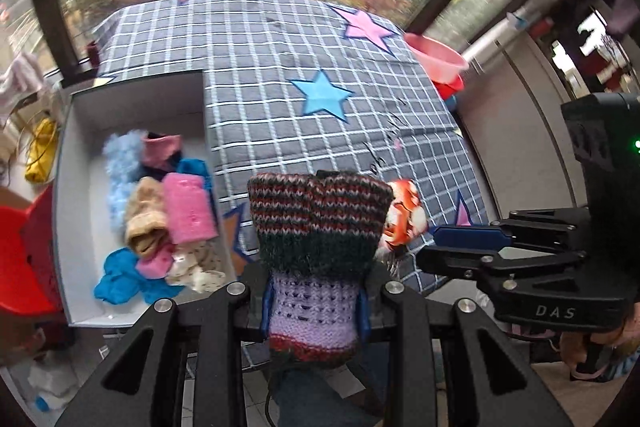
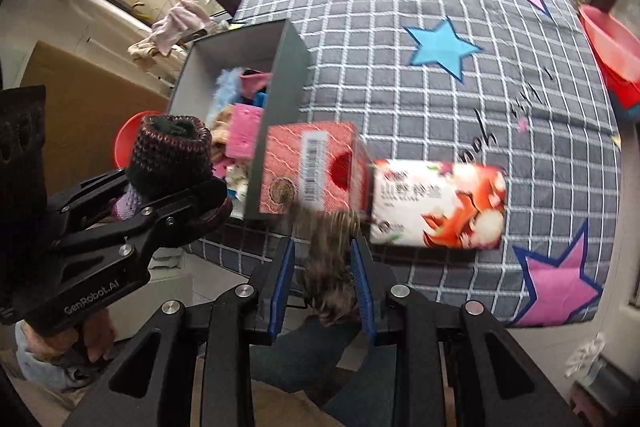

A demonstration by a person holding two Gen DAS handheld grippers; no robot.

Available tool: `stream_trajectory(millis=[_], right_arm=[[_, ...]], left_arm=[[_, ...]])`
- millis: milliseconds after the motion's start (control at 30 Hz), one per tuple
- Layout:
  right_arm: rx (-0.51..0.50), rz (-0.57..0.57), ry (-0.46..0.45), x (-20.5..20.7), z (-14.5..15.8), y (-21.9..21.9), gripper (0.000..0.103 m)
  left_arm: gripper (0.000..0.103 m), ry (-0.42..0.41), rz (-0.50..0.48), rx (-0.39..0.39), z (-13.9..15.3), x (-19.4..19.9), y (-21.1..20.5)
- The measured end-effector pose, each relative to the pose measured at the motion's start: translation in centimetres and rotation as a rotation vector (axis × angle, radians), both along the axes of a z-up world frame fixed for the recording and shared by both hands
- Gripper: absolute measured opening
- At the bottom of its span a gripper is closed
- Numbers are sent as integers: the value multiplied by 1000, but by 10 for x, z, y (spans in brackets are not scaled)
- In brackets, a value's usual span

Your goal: Organize soft objects

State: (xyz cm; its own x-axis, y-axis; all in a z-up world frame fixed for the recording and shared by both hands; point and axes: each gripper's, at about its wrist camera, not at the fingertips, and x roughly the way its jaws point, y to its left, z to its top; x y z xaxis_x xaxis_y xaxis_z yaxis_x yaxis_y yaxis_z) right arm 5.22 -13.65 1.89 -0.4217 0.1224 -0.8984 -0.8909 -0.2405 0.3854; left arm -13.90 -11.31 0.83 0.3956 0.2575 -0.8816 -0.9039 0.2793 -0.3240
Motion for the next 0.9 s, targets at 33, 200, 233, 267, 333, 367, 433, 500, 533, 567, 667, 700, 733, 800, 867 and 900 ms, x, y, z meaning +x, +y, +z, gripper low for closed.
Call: stream_trajectory(millis=[33,200,233,267,333,367,433,500,533,567,667,700,733,800,867,900], right_arm=[[3,5,2,-3,1,3,31],[-3,0,26,-4,-1,15,31],[-13,-11,32,-1,-4,16,31],[-21,-26,29,3,-8,17,31],[-49,-49,22,11,-17,19,31],[-67,-59,24,15,-22,20,31],[-86,-29,23,15,-31,19,31],[-135,75,-11,4,-50,12,52],[-165,131,-37,-3,-65,5,76],[-172,163,-56,-8,-75,-2,78],[-202,227,-131,-21,-120,-23,77],[-211,212,-138,-22,-137,-27,77],[-219,199,-148,-22,-149,-30,77],[-221,183,-162,-24,-172,-34,77],[-199,207,-198,-30,-187,-41,77],[-187,226,-244,-35,-197,-46,73]], left_arm=[[33,4,20,-2,-1,-7,1],[34,12,93,-8,-1,-34,1],[34,17,104,-12,-3,-39,2],[34,24,114,-16,-4,-43,2],[34,33,123,-23,-7,-49,3],[34,37,125,-27,-8,-50,3],[34,43,129,-36,-11,-53,4],[34,45,131,-43,-13,-54,5],[34,46,130,-46,-13,-55,6],[34,48,130,-48,-14,-55,6],[34,64,131,-56,-14,-54,4],[34,71,130,-60,-14,-54,4],[34,85,128,-69,-15,-54,3],[34,102,122,-85,-17,-53,2],[34,128,111,-100,-20,-51,-1],[34,138,104,-105,-21,-50,-2]])
